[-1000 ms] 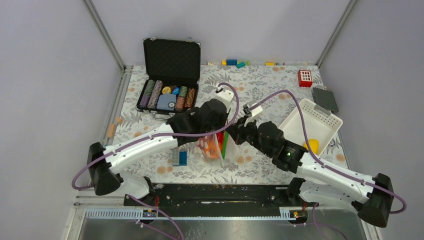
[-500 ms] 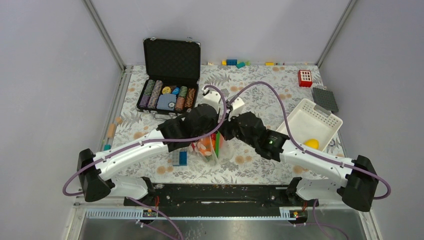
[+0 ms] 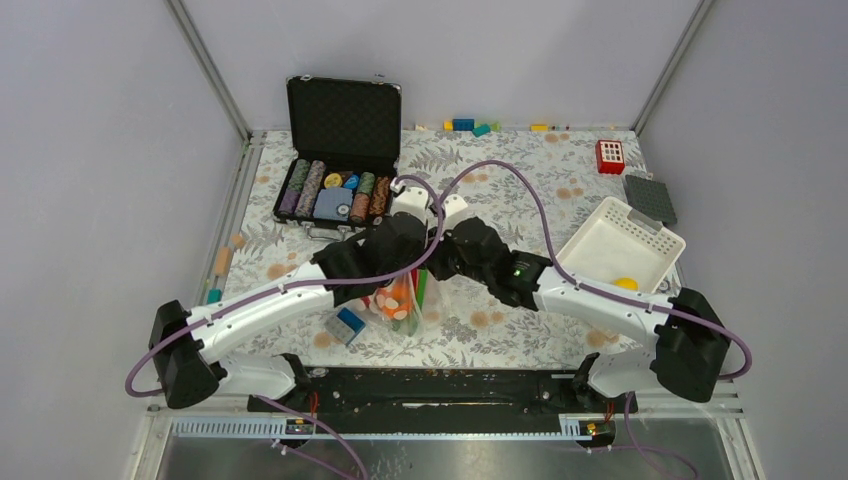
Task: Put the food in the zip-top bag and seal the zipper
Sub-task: Place the fake vegetable in the zipper food storage bag.
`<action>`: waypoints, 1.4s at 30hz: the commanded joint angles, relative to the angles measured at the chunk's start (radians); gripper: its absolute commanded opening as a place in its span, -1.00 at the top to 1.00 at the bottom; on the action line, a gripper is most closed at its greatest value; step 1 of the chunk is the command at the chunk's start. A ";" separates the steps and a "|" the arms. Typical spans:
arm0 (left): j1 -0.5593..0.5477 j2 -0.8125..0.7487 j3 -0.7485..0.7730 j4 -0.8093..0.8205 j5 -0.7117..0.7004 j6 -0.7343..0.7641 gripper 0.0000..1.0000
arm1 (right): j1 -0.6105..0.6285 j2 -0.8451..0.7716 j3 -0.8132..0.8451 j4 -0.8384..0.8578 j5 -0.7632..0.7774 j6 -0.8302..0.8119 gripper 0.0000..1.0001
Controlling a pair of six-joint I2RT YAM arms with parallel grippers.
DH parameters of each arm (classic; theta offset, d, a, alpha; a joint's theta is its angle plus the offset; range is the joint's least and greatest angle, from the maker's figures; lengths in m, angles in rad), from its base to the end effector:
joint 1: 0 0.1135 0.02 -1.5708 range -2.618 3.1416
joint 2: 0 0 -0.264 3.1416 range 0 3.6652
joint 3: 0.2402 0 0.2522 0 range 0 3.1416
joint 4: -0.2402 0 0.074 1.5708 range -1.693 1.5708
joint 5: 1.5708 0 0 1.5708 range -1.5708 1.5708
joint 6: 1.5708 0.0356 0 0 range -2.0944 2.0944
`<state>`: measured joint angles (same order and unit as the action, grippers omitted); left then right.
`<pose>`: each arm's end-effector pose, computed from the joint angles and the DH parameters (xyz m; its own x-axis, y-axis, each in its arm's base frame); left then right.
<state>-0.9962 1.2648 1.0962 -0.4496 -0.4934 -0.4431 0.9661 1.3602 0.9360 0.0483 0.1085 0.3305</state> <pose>0.1652 -0.2241 0.3222 -0.5116 0.0954 -0.8539 0.3433 0.9337 -0.1014 0.1820 0.2565 0.2854 -0.4442 -0.0754 -0.8927 -0.6517 0.7110 0.2643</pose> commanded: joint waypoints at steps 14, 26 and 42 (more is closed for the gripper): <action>0.014 -0.136 -0.025 0.359 0.117 -0.056 1.00 | 0.024 -0.309 -0.051 -0.177 -0.071 -0.037 -0.29; 0.032 -0.139 -0.086 0.421 0.200 -0.095 1.00 | 0.023 -0.483 -0.022 -0.301 0.172 -0.096 -0.64; 0.043 -0.145 -0.108 0.433 0.233 -0.098 1.00 | 0.011 -0.559 -0.025 -0.455 0.324 -0.063 -0.61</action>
<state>-0.9600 1.1416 0.9874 -0.0967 -0.2821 -0.5327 0.9844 0.8154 0.8967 -0.3603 0.3862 0.2520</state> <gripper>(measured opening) 0.013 0.817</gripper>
